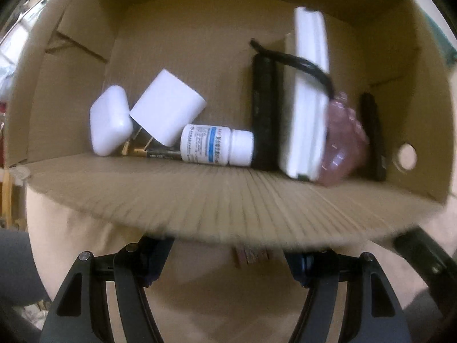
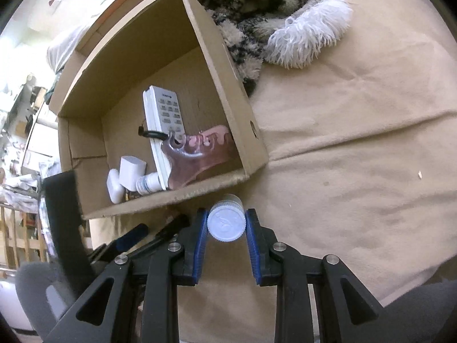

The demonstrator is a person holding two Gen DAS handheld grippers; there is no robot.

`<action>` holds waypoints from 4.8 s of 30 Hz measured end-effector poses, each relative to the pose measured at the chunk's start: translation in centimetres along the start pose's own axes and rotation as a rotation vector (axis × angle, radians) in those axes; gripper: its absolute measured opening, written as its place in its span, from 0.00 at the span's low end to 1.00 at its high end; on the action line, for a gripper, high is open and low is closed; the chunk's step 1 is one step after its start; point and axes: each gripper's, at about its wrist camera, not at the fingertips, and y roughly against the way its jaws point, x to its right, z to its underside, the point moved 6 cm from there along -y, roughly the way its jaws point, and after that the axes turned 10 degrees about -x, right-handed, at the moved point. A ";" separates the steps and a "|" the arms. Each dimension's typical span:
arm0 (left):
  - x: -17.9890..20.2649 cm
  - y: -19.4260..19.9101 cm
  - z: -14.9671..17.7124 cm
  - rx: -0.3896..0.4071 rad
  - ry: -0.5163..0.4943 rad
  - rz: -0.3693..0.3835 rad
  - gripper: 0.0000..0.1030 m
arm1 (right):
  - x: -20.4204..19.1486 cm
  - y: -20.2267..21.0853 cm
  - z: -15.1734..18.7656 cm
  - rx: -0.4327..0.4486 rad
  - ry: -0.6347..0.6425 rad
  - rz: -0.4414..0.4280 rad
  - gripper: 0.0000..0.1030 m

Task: Organize rigid objects
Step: 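Grasp the white-capped pill bottle beside the box with the right tool, then grasp the small pink tube beside the box with the left tool, then lower the pink tube into the box with the left tool while the right tool lowers the pill bottle in, then open both tools and withdraw them from the box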

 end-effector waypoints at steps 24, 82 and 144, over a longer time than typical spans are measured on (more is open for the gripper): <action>-4.4 0.3 0.1 0.039 -0.017 0.056 0.11 | -1.3 -0.2 0.1 -0.005 0.055 0.003 0.27; -6.2 13.3 -7.1 0.346 -0.177 0.077 0.09 | -5.7 3.8 -7.3 0.126 0.259 0.001 0.27; -13.2 17.7 1.0 0.490 0.025 0.036 0.98 | -8.7 9.6 1.3 0.467 0.383 0.124 1.00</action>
